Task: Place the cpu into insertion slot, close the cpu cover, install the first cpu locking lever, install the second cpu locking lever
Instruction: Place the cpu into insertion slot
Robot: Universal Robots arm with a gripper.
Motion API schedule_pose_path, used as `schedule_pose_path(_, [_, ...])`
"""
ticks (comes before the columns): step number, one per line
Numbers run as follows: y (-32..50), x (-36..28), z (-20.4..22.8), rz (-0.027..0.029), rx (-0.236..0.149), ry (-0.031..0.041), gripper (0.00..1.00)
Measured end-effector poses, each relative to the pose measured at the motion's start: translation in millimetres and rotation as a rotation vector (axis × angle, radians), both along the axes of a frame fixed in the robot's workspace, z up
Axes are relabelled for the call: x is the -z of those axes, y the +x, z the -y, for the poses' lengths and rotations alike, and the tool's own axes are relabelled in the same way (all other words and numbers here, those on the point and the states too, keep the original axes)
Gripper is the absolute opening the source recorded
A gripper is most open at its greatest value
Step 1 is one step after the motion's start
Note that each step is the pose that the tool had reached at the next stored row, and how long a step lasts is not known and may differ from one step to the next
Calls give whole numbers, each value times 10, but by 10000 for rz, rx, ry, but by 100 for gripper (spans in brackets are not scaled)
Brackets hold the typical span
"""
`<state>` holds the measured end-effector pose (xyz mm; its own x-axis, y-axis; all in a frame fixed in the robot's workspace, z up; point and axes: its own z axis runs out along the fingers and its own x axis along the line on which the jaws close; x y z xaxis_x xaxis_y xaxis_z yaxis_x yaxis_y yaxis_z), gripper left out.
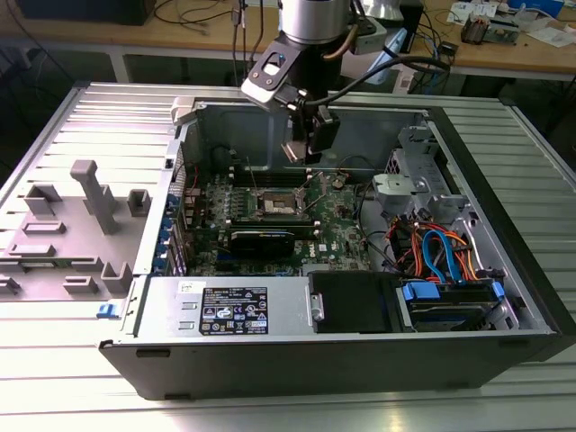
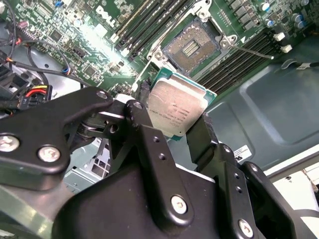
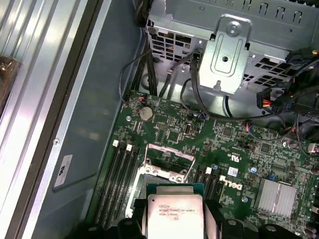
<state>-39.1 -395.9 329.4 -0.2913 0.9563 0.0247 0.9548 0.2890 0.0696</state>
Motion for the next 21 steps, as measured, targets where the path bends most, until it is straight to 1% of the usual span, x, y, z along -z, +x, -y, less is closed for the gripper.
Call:
schedule_pose_path(15, [-6,0,1,-2,28,-2,54])
schedule_pose_path(18, [-8,10,0,-8,294,-1,54])
schedule_pose_path(19, [-8,14,0,-18,454,-2,54])
schedule_pose_path(21, [-9,18,1,-32,610,-3,54])
